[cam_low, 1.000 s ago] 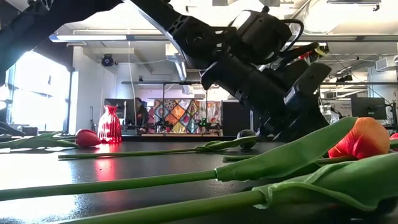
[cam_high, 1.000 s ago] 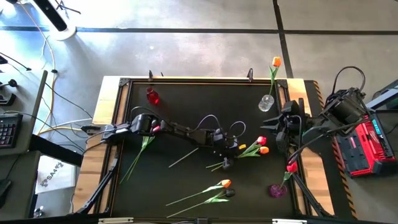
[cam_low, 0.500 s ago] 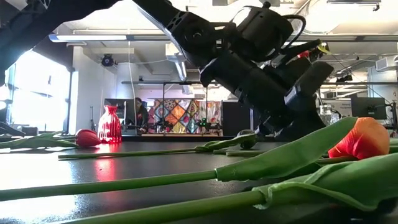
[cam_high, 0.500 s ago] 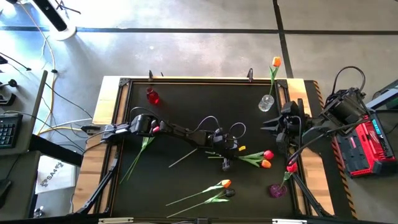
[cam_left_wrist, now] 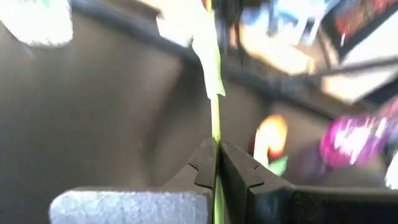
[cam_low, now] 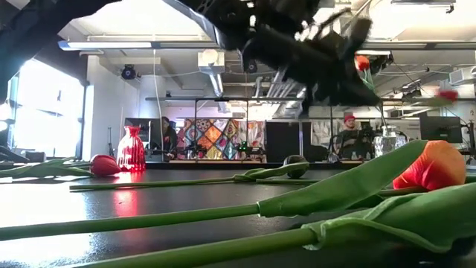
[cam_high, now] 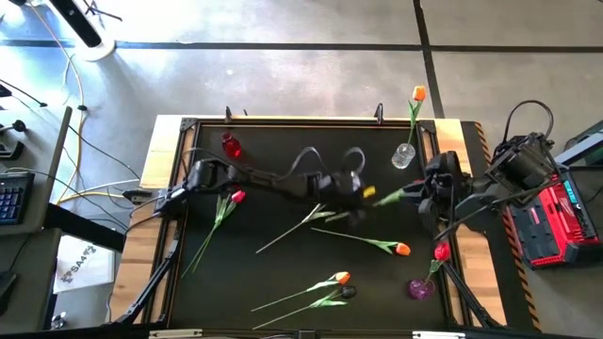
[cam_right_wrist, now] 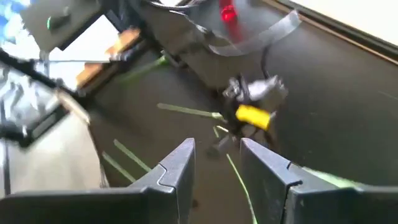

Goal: Sort flowers into vase by color
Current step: Put the right red tulip into the purple vase

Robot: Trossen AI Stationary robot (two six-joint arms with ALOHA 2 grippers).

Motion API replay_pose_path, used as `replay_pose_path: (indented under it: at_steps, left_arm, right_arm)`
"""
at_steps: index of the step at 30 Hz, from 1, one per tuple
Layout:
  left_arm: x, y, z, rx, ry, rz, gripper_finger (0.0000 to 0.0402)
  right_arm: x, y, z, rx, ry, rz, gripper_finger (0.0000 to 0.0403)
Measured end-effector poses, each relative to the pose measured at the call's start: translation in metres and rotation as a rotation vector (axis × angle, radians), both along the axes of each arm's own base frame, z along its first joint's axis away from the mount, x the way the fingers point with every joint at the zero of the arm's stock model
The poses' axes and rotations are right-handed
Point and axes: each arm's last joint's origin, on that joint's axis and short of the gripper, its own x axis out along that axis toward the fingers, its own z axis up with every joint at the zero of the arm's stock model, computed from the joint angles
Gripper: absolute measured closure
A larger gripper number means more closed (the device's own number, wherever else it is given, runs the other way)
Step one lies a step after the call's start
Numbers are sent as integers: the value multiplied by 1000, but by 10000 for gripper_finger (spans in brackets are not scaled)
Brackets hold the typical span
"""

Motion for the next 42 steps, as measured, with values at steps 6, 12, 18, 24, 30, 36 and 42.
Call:
replay_pose_path:
  at_steps: [6, 12, 18, 24, 30, 36, 42]
  left_arm:
    - [-12, 42, 56, 8, -144, 103, 402]
    - [-34, 71, 117, 26, -329, 145, 401]
    - [-57, 77, 169, 53, -496, 87, 401]
    - [-72, 62, 189, 66, -543, -44, 401]
    - [-81, 53, 182, 21, -591, -152, 401]
    - [-95, 49, 183, 4, -619, -226, 401]
    - [-109, 45, 188, 12, -622, -280, 401]
  right_arm:
    - [-10, -12, 7, 21, -126, -137, 287]
    - [-13, -19, 11, 14, -201, -216, 282]
    - [-5, -24, 10, -44, -223, -304, 255]
    - [10, -29, 9, -138, -263, -413, 204]
    - [33, -25, 15, -181, -330, -432, 180]
    - [56, -21, 15, -178, -347, -429, 205]
    - [73, -20, 8, -172, -329, -456, 281]
